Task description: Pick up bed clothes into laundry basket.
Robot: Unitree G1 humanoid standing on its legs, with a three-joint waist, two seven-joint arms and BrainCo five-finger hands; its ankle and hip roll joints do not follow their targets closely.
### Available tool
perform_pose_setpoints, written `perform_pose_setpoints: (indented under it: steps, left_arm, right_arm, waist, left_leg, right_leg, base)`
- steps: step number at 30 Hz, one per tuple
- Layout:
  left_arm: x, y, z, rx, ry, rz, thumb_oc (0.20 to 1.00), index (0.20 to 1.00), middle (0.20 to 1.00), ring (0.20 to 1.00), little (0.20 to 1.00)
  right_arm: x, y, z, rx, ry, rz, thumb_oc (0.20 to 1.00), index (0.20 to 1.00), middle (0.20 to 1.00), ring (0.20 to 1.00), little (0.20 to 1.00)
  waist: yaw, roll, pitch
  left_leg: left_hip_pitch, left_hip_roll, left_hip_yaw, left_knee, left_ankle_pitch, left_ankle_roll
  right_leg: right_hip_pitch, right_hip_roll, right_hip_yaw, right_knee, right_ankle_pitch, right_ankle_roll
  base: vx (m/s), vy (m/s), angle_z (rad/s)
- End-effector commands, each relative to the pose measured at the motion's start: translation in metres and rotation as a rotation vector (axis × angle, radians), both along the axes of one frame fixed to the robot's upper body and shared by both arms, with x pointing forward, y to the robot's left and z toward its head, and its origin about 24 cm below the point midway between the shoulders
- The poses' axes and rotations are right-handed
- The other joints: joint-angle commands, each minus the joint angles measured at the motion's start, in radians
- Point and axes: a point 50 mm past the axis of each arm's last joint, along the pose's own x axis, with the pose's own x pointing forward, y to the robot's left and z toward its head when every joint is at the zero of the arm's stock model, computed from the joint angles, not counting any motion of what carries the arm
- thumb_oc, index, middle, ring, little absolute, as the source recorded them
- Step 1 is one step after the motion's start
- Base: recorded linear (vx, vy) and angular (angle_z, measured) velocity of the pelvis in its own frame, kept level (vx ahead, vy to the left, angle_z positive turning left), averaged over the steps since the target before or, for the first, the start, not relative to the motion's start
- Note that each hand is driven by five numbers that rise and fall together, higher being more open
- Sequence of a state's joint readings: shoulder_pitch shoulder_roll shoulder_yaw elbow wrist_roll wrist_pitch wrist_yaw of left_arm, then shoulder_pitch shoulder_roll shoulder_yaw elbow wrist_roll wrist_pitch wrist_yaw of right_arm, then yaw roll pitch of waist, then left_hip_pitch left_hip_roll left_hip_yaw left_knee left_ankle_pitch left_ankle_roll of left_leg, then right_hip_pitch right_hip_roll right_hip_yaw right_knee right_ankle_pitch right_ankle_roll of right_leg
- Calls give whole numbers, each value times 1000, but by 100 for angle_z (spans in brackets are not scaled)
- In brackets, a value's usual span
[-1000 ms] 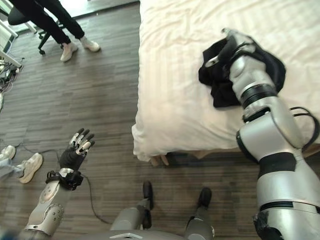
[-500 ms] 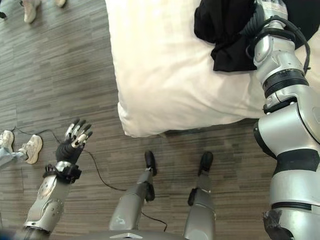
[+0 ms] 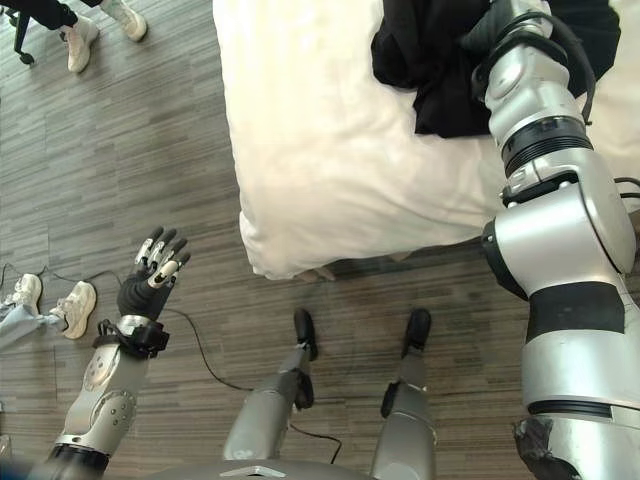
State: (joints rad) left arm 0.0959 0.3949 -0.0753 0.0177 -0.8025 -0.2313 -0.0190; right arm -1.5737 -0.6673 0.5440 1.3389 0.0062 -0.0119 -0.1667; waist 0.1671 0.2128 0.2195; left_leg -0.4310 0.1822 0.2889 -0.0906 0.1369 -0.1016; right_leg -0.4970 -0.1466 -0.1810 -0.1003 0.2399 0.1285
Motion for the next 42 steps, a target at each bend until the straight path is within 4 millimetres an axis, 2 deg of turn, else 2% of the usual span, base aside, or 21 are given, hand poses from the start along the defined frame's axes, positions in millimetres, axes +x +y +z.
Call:
perform_pose_setpoints:
  steps: [1, 2, 3, 5, 8, 9, 16, 22, 26, 27, 29, 34, 37, 39, 42]
  left_arm:
    - [13, -10, 27, 14, -137, -19, 1000, 1000, 1000, 1000, 1000]
    - [14, -11, 26, 7, -131, -14, 1000, 1000, 1000, 1000, 1000]
    - [14, -14, 27, 1, -133, -21, 1000, 1000, 1000, 1000, 1000]
    - [14, -12, 28, 2, -133, -12, 1000, 1000, 1000, 1000, 1000]
    - [13, -11, 28, 12, -140, -17, 1000, 1000, 1000, 1000, 1000]
    - [13, -11, 28, 13, -139, -17, 1000, 1000, 1000, 1000, 1000]
    - [13, -16, 19, -34, -104, -34, 1000, 1000, 1000, 1000, 1000]
    - [15, -24, 8, -88, -68, -61, 1000, 1000, 1000, 1000, 1000]
    - [14, -26, -2, -94, -19, -66, 1000, 1000, 1000, 1000, 1000]
    - [14, -26, -6, -79, 4, -69, 1000, 1000, 1000, 1000, 1000]
    - [14, -26, -8, -69, 11, -71, 1000, 1000, 1000, 1000, 1000]
    - [11, -19, -15, -50, 52, -39, 1000, 1000, 1000, 1000, 1000]
    - [6, -4, -22, -26, 95, 24, 1000, 1000, 1000, 1000, 1000]
    - [4, -1, -24, -15, 109, 35, 1000, 1000, 1000, 1000, 1000]
    - [-1, 8, -32, 2, 148, 71, 1000, 1000, 1000, 1000, 1000]
  right_arm:
    - [0, 7, 1, 479, -199, 132, 200, 200, 200, 200, 200]
    - [1, 9, -3, 748, -281, 216, 200, 200, 200, 200, 200]
    - [6, 26, -8, 933, -326, 290, 200, 200, 200, 200, 200]
    - [8, 32, -12, 1090, -368, 331, 200, 200, 200, 200, 200]
    - [12, 33, -39, 1396, -438, 375, 200, 200, 200, 200, 200]
    - [12, 33, -40, 1398, -438, 375, 200, 200, 200, 200, 200]
    - [16, 55, -93, 1726, -481, 419, 200, 200, 200, 200, 200]
    - [8, 48, -111, 1796, -572, 446, 200, 200, 200, 200, 200]
    - [-6, 39, -106, 1707, -662, 514, 200, 200, 200, 200, 200]
    - [-15, 29, -113, 1678, -705, 508, 200, 200, 200, 200, 200]
    - [-20, 26, -116, 1662, -727, 510, 200, 200, 200, 200, 200]
    - [-46, 2, -160, 1664, -780, 384, 200, 200, 200, 200, 200]
    - [-68, -21, -189, 1650, -817, 264, 200, 200, 200, 200, 200]
    - [-75, -24, -197, 1651, -826, 240, 200, 200, 200, 200, 200]
    - [-98, -46, -223, 1651, -873, 115, 200, 200, 200, 200, 200]
  waist:
    - [3, -48, 30]
    - [-3, -51, 32]
    - [-12, -52, 34]
    - [-17, -51, 32]
    - [-24, -42, 18]
    - [-24, -43, 18]
    - [-37, -35, -10]
    - [-52, -37, -53]
    - [-86, -67, -80]
    - [-103, -85, -94]
    - [-111, -95, -100]
    - [-139, -146, -158]
    - [-166, -170, -185]
    - [-174, -176, -188]
    - [-200, -195, -198]
  left_leg:
    - [73, 99, -12, 3, 102, -140]
    - [79, 99, -8, 3, 97, -140]
    - [91, 100, -4, 3, 87, -138]
    - [103, 97, -6, 3, 76, -134]
    - [127, 87, -6, 3, 58, -126]
    - [128, 86, -7, 3, 57, -126]
    - [197, 71, -3, 3, 22, -107]
    - [279, 45, -13, 3, -13, -81]
    - [357, 32, -14, 3, -42, -63]
    - [394, 24, -14, 3, -61, -55]
    - [409, 21, -13, 3, -68, -51]
    - [466, 0, 3, 8, -103, -31]
    - [500, -16, 17, 17, -135, -17]
    - [509, -21, 23, 20, -145, -12]
    - [532, -41, 40, 36, -177, 4]
  right_leg:
    - [43, -30, 43, 13, -74, 18]
    - [47, -31, 47, 13, -76, 18]
    - [56, -35, 50, 13, -76, 18]
    - [69, -40, 48, 13, -80, 18]
    - [97, -50, 41, 13, -86, 19]
    - [99, -51, 41, 13, -86, 20]
    - [176, -69, 28, 13, -101, 15]
    - [279, -92, 2, 13, -120, 15]
    - [363, -100, -6, 20, -137, 15]
    - [398, -104, -10, 34, -153, 17]
    - [414, -108, -14, 38, -156, 19]
    - [464, -121, -20, 43, -157, 32]
    - [480, -132, -15, 58, -155, 42]
    - [482, -137, -12, 62, -152, 46]
    - [485, -153, 4, 82, -133, 61]
  base:
    - [3, 33, -1]
    - [0, 50, -1]
    - [1, 67, -2]
    - [4, 53, -7]
    - [15, 47, -5]
    - [16, 41, 5]
    - [25, 34, 4]
    - [60, 36, 6]
    - [98, 40, 15]
    - [82, 36, 20]
    - [56, 27, 9]
    - [72, 44, 0]
    - [59, 77, -9]
    - [30, 70, -12]
    - [32, 104, -19]
